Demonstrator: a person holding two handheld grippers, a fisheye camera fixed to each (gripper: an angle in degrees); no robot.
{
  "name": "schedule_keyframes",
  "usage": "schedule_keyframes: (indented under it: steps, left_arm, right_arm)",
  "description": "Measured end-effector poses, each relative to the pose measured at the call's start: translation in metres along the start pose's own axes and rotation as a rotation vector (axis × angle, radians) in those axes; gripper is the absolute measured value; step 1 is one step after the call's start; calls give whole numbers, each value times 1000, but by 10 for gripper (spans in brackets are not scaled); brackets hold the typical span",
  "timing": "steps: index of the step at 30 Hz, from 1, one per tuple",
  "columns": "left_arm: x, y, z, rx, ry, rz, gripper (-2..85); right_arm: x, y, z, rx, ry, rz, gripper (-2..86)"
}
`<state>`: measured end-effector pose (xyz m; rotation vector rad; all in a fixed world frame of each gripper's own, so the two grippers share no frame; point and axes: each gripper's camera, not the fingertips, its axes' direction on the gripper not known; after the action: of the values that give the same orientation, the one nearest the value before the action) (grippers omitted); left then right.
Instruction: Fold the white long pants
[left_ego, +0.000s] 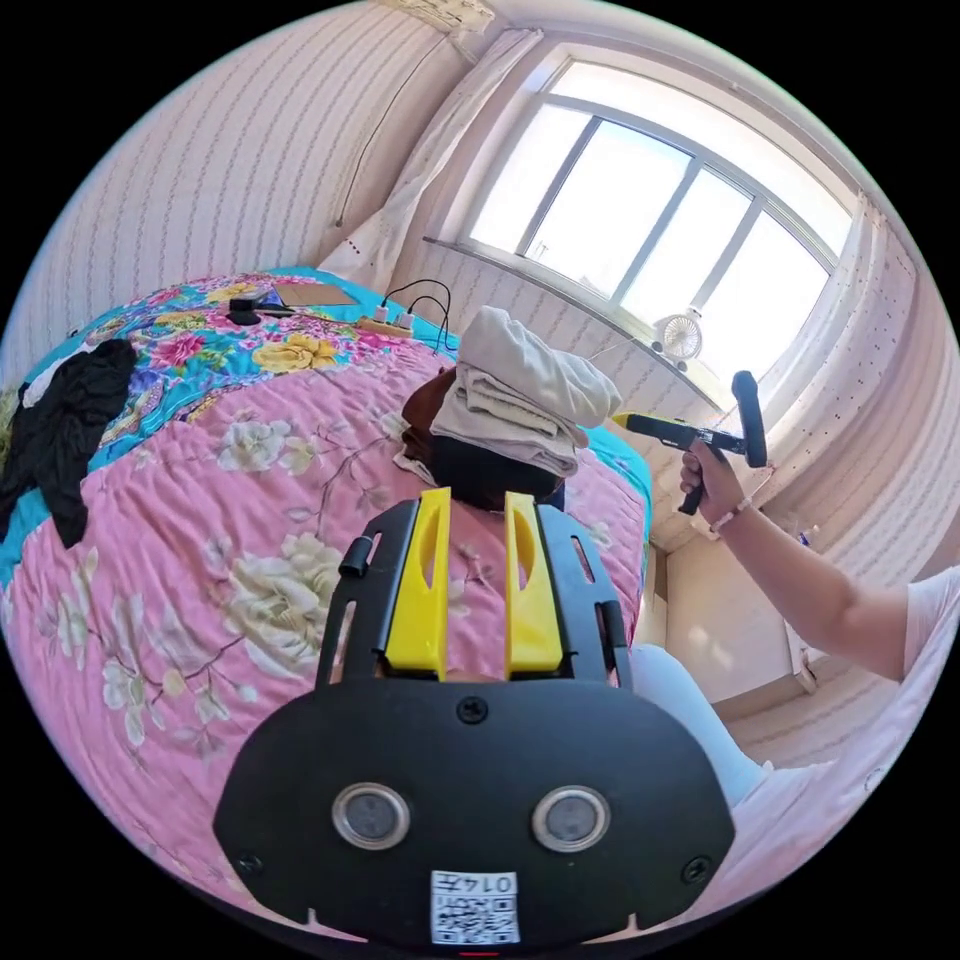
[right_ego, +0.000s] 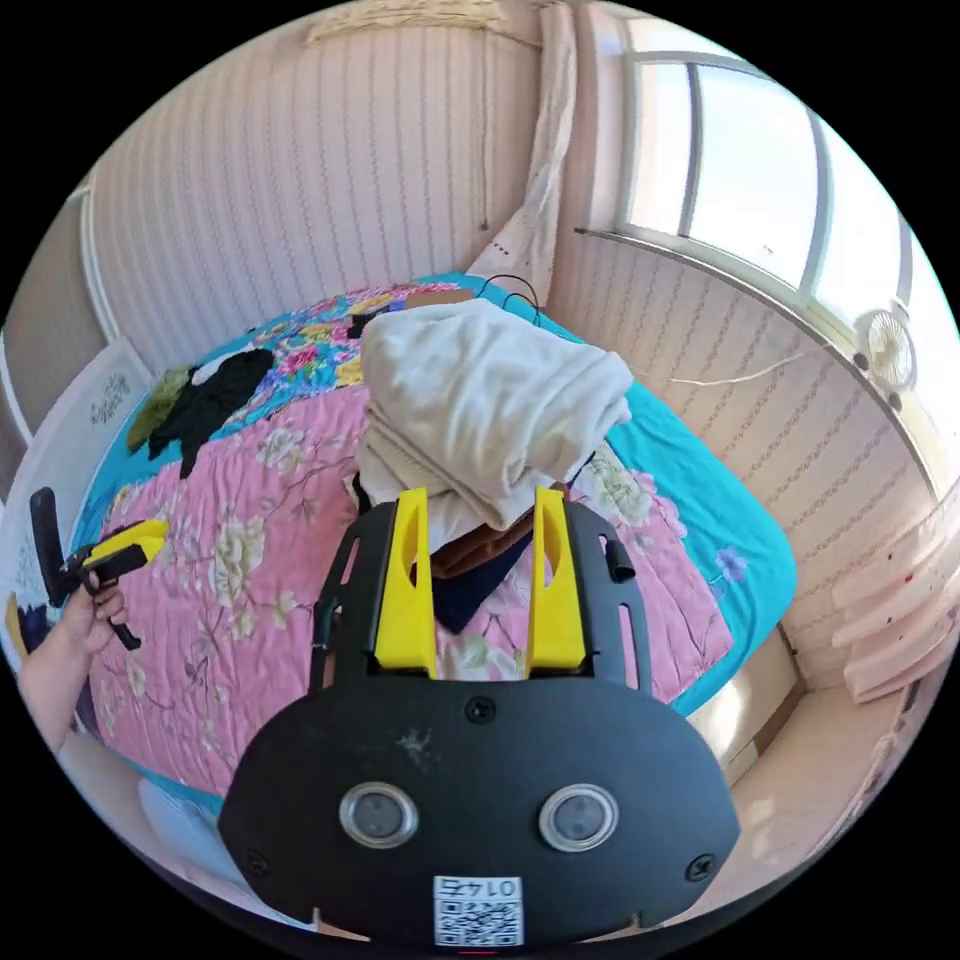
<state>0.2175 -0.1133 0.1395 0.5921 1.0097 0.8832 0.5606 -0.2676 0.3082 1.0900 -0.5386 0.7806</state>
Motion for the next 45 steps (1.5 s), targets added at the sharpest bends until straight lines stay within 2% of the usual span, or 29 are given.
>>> schedule_keyframes:
  steps: [4,7,10,13,16,19,21,23,28,34,36,39,42,45]
  left_arm:
    - [17,-39,40,-18,19,11,88]
    - [27,-56,61,-1,45,-23,96]
    - [29,-73,81,-1,4,-97,105]
    - [22,-84,101,-22,47,-187,133]
    - [5,-68,120,-70,140,-352,149]
    - [-26,-42,126,-68,479,-526,120]
    - [-53,-14,124,-50,767,-672,71]
    - [-64,1,108,5,878,-713,38]
    - [-71,8,-11,143,843,-525,3]
    - [-88,58,-237,461,848,-354,-4]
    - [-86,82,-343,551,692,-298,-5]
    - [-67,99,-456,621,474,-232,-5]
    - [-41,98,-534,675,362,-174,-4]
    - [-6,83,-579,686,253,-90,-4]
  right_arm:
    - [32,-26,-15,-50,-144,24,156]
    - [59,-46,-59,19,-268,107,80]
    - [85,-54,-104,58,-419,134,43]
    - [103,-44,-143,65,-519,131,30]
    - [120,-25,-178,71,-718,90,24]
    - [128,-4,-218,75,-769,42,21]
    - [139,9,-252,117,-824,48,19]
    - [138,12,-274,114,-888,22,18]
    - [99,7,-364,181,-958,-170,15]
    - [-20,12,-491,285,-1170,-487,12]
    - [-73,21,-531,302,-1268,-549,12]
    - [-126,27,-568,321,-1410,-545,11]
    - [-156,29,-610,372,-1485,-513,11]
    - [-160,28,-640,441,-1501,-493,10]
